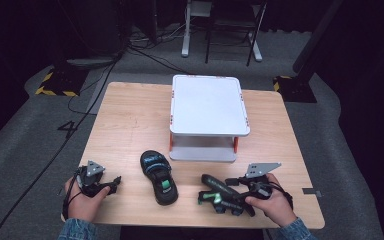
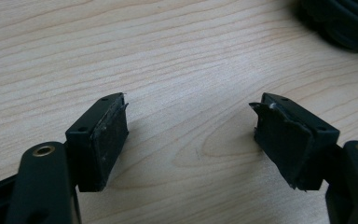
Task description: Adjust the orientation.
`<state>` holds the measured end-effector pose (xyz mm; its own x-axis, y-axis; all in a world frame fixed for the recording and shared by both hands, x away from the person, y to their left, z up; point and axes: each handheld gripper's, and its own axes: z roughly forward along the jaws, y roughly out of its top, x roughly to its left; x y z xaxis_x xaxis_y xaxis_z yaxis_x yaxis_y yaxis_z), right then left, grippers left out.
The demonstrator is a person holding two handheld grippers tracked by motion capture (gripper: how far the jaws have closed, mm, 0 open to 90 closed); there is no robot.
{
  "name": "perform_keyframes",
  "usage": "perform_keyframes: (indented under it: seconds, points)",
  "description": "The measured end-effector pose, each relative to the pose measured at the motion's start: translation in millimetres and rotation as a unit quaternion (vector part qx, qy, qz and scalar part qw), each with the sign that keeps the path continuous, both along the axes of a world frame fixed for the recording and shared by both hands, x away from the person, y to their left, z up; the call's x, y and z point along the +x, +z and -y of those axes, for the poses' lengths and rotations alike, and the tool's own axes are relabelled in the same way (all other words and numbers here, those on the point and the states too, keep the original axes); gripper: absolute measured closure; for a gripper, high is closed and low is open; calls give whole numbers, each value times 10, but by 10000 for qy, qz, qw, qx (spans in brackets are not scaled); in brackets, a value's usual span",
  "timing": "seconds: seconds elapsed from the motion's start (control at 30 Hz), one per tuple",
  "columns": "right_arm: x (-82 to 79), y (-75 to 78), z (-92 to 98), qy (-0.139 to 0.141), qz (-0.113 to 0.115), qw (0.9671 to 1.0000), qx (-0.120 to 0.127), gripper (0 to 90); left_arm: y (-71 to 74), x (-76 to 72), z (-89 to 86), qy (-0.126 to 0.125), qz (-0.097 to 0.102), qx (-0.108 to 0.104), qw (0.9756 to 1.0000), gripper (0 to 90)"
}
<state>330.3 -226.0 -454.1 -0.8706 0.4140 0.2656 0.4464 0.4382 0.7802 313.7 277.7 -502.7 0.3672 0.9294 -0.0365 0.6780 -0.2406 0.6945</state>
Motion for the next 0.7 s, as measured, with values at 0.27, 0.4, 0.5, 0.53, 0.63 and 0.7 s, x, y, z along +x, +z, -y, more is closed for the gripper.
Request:
perform_keyframes:
  seconds: [0.27,0.4,0.5,0.53,0.63,0.7]
  points:
    - [111,-59,134,-426,130,9989,111,304,0,-2,4,-5,25,61,10000,255]
    - [144,-10,244,-945,471,9943,160,330,-1,-3,6,-6,25,54,10000,255]
    - [187,17,397,-1931,1064,9751,-224,435,-2,-3,7,-6,31,53,10000,254]
    - [205,12,429,-2055,1116,9712,-461,439,-2,-3,7,-6,31,54,10000,254]
    - [263,-71,528,-2264,945,9660,-821,389,-3,-3,7,-24,32,63,10000,251]
    - [282,-115,553,-2209,692,9713,-556,403,-2,-3,8,-26,25,62,10000,252]
